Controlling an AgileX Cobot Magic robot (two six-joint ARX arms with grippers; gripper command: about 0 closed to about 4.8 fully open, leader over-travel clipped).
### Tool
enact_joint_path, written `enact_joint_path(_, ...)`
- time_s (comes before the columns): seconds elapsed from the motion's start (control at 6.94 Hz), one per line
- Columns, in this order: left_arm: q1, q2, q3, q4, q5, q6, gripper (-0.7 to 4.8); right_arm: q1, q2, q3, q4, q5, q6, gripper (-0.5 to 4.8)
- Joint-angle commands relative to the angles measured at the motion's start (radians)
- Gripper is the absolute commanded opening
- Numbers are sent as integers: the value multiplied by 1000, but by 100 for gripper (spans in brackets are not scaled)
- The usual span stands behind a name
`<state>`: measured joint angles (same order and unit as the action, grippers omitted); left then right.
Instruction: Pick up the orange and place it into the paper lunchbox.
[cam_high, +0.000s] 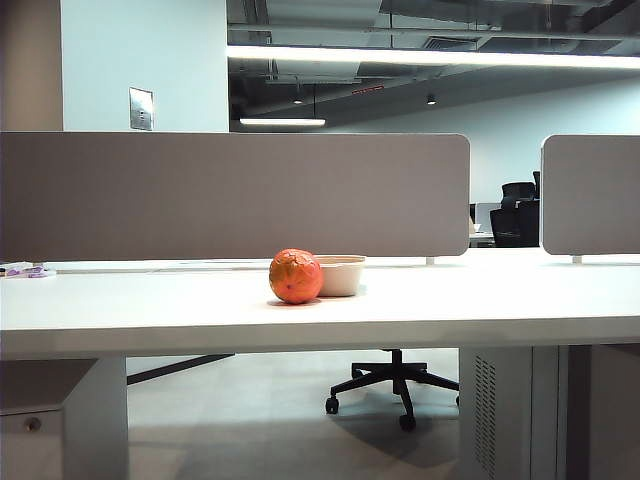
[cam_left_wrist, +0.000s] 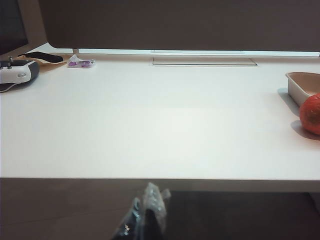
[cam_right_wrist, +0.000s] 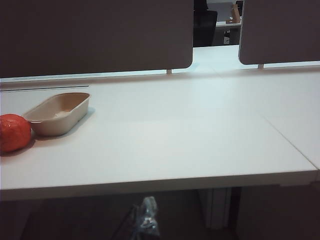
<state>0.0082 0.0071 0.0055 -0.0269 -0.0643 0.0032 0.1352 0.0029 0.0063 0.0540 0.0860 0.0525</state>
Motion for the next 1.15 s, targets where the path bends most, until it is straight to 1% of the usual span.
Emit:
enact_joint_path(0.14,-1,-3,-2,6,0,-3,-6,0,0,-4,-28,5,3,1)
enact_joint_path(0.29,-1,-3,-2,6,0,-3,-6,0,0,-4,-53,5,3,-1)
enact_joint_path(0.58,-1,-3,29,27,-3,-60,-6,0,-1,42,-54,5,8,-1)
enact_joint_path(1.15,0,-3,75,24,-3,-68,-6,0,0,85,-60,11,8,-1)
